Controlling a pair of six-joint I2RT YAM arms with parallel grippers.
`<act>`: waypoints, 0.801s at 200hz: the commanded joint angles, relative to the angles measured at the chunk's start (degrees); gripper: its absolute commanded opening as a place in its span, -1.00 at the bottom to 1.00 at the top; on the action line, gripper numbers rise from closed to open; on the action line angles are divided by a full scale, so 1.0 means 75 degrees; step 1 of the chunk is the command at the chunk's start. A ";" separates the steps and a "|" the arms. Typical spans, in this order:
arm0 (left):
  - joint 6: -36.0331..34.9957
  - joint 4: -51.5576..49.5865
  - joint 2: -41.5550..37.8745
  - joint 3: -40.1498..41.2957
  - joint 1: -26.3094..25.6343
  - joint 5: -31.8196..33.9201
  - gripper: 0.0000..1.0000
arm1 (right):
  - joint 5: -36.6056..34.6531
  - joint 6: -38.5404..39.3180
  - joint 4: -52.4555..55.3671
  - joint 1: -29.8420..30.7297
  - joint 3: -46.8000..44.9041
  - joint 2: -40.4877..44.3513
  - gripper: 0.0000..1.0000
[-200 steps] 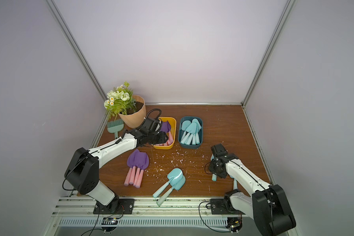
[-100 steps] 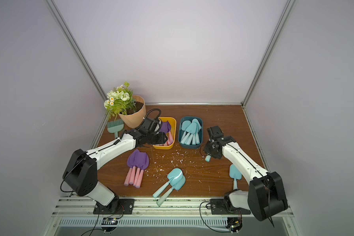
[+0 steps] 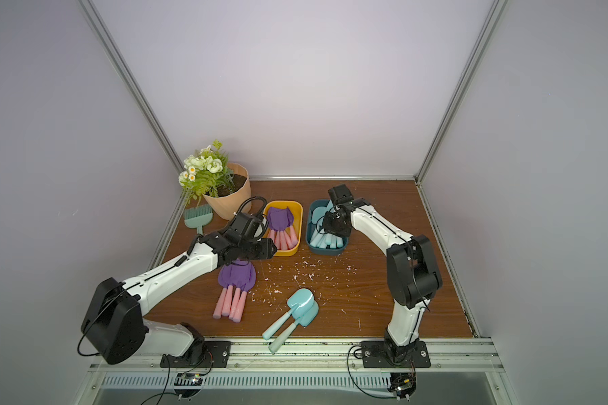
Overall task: Sort the small shovels by color and place them into the storage box
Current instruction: Place the shovel in the storage box.
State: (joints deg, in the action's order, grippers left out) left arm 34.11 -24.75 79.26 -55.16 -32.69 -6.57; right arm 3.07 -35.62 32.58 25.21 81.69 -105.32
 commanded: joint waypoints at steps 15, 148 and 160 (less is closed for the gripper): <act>0.0105 -0.0325 -0.0278 0.0164 -0.0073 0.0316 0.04 | 0.0280 0.0185 -0.0184 0.0099 0.0007 -0.0087 -0.57; 0.0574 -0.1973 -0.1944 0.2255 -0.0075 -0.0157 0.15 | -0.0876 0.0284 0.0272 0.0107 -0.0039 0.0606 0.07; 0.0585 -0.2052 -0.2041 0.2540 -0.0073 -0.0440 0.15 | -0.0818 0.0296 0.0273 0.0107 -0.0096 0.0659 0.07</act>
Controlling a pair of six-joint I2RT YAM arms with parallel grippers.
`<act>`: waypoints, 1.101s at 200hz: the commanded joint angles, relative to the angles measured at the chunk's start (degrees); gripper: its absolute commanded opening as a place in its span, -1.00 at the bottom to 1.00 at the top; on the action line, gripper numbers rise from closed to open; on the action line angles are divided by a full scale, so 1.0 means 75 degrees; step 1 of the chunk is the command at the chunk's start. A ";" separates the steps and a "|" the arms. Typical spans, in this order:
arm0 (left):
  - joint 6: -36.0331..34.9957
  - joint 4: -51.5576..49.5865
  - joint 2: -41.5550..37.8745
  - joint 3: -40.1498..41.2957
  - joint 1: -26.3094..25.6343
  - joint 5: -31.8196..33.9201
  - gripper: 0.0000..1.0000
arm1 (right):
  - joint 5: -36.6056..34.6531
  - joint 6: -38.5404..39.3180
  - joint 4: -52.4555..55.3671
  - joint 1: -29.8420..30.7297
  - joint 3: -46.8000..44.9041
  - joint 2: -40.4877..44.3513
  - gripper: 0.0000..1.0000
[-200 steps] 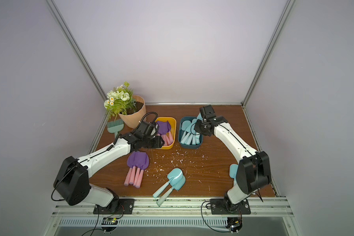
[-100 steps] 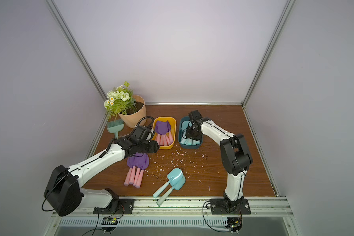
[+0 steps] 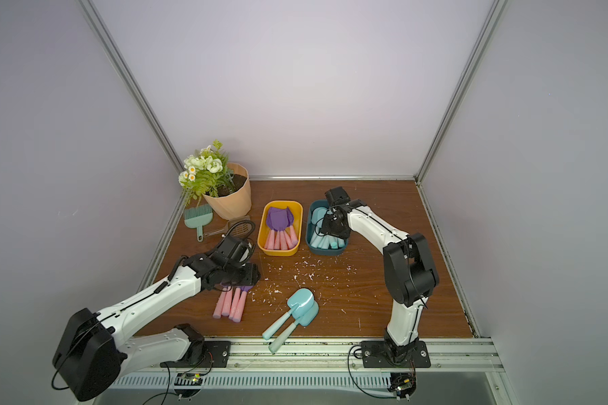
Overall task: Sort the small shovels by color and place them into the storage box
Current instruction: Place the shovel in the storage box, then pick up the shovel from the center of the board.
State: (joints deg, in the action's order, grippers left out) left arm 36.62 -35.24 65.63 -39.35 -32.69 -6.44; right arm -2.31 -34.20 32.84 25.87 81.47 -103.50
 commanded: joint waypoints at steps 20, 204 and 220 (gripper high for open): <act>0.0363 -0.0668 -0.0311 0.0756 -0.0083 -0.0778 0.14 | -0.0100 0.0084 0.0275 0.0018 -0.0117 0.0441 0.07; -0.0455 0.0173 0.1483 0.0428 -0.0438 -0.2166 -0.81 | 0.0138 -0.0218 0.0051 0.0019 -0.0568 0.0590 0.07; -0.0594 0.0178 0.1483 0.0260 -0.0532 -0.2344 -0.90 | 0.0119 -0.0259 0.0022 0.0019 -0.0602 0.0624 0.07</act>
State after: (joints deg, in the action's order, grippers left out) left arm 34.83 -33.95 76.07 -35.59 -35.14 -20.99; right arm -1.19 -35.03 32.84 25.87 77.65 -101.56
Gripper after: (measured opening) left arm 0.268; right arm 0.535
